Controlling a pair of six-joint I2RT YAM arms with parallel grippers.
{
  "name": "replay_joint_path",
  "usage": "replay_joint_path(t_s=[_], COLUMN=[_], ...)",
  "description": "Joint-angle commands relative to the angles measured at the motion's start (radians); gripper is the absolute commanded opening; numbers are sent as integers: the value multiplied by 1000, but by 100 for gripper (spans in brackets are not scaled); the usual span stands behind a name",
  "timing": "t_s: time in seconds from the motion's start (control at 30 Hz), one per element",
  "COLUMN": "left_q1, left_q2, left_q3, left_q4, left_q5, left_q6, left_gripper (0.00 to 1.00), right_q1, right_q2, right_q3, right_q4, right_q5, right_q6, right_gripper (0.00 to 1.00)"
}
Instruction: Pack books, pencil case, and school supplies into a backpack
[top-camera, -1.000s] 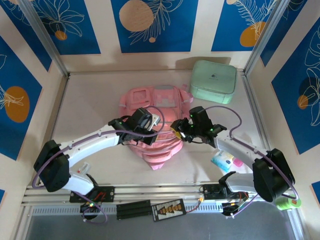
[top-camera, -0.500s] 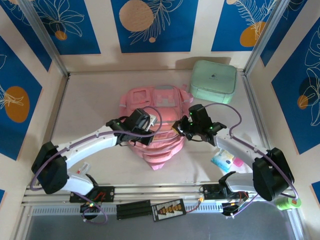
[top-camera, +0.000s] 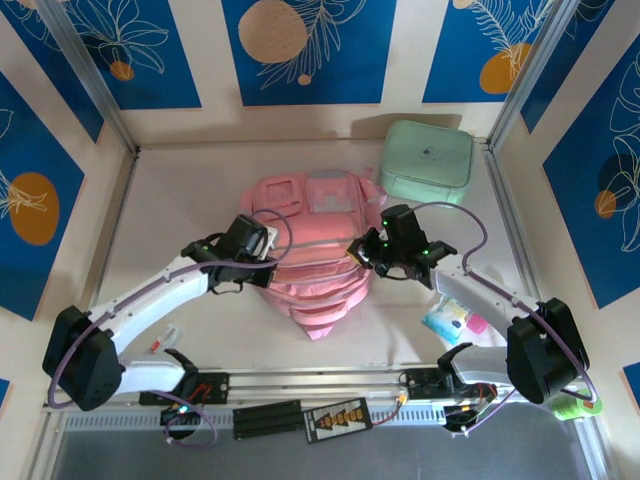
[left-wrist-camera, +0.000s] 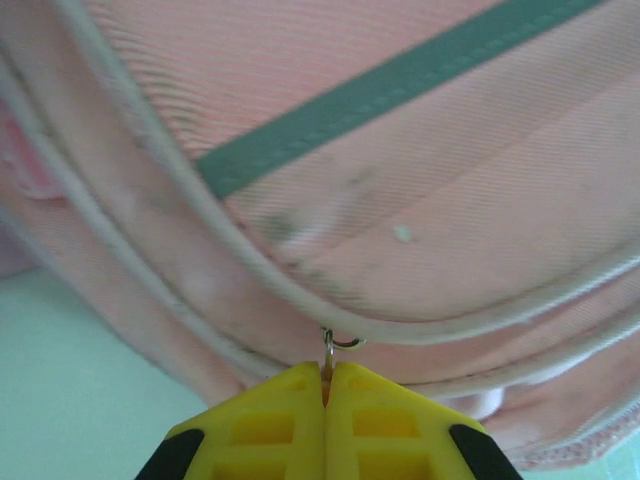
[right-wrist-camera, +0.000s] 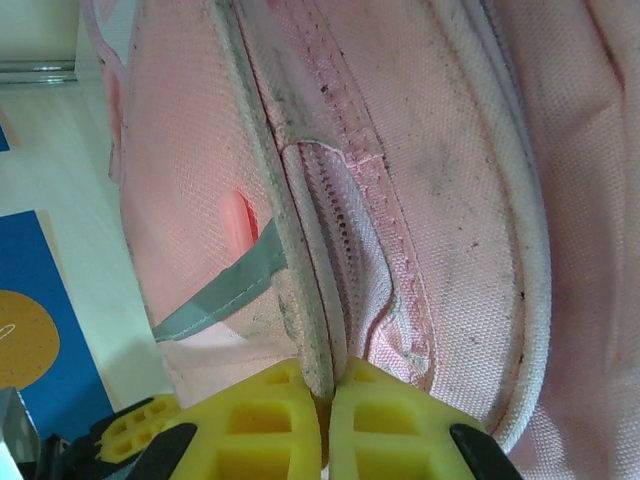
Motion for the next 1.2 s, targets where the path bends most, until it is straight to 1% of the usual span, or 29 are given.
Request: replay_joint_path(t_s=[0.0, 0.1, 0.3, 0.43, 0.5, 0.63, 0.67, 0.7, 0.73, 0.77, 0.87, 0.9, 0.93, 1.0, 1.03, 1.1, 1.17], left_q1=[52, 74, 118, 157, 175, 204, 205, 206, 206, 209, 221, 228, 233, 241, 249, 268, 296], left_q2=[-24, -10, 55, 100, 121, 160, 161, 154, 143, 128, 62, 36, 13, -28, -50, -88, -121], left_q3=[-5, 21, 56, 104, 120, 154, 156, 153, 144, 136, 90, 79, 67, 41, 25, -12, -55], left_q4=[-72, -36, 58, 64, 79, 101, 104, 110, 111, 110, 96, 81, 62, 20, -1, -33, -58], left_q5=[-95, -120, -77, -36, -17, 45, 49, 50, 41, 33, -7, -23, -49, -115, -140, -177, -191], left_q6=[59, 81, 194, 251, 262, 233, 223, 210, 192, 176, 107, 76, 38, -45, -83, -149, -205], left_gripper=[0, 0, 0, 0, 0, 0, 3, 10, 19, 24, 34, 40, 49, 66, 71, 78, 82], right_q1=[-27, -30, -38, -49, -52, -51, -49, -48, -46, -45, -37, -37, -35, -30, -29, -26, -22], right_q2=[-16, -12, -11, -16, -15, -2, 1, 4, 4, 1, -16, -20, -23, -20, -16, -5, 13], right_q3=[40, 44, 56, 58, 59, 63, 64, 66, 67, 67, 74, 81, 96, 131, 150, 183, 216], right_q4=[-24, -24, -41, -46, -44, -29, -29, -30, -34, -41, -73, -92, -118, -177, -203, -237, -265], right_q5=[50, 38, 10, -3, -10, -30, -35, -40, -39, -36, 10, 27, 48, 88, 107, 127, 138], right_q6=[-29, -36, -60, -76, -79, -81, -81, -83, -84, -89, -123, -142, -166, -206, -228, -263, -284], right_gripper=[7, 7, 7, 7, 7, 8, 9, 12, 18, 23, 41, 49, 55, 63, 67, 72, 75])
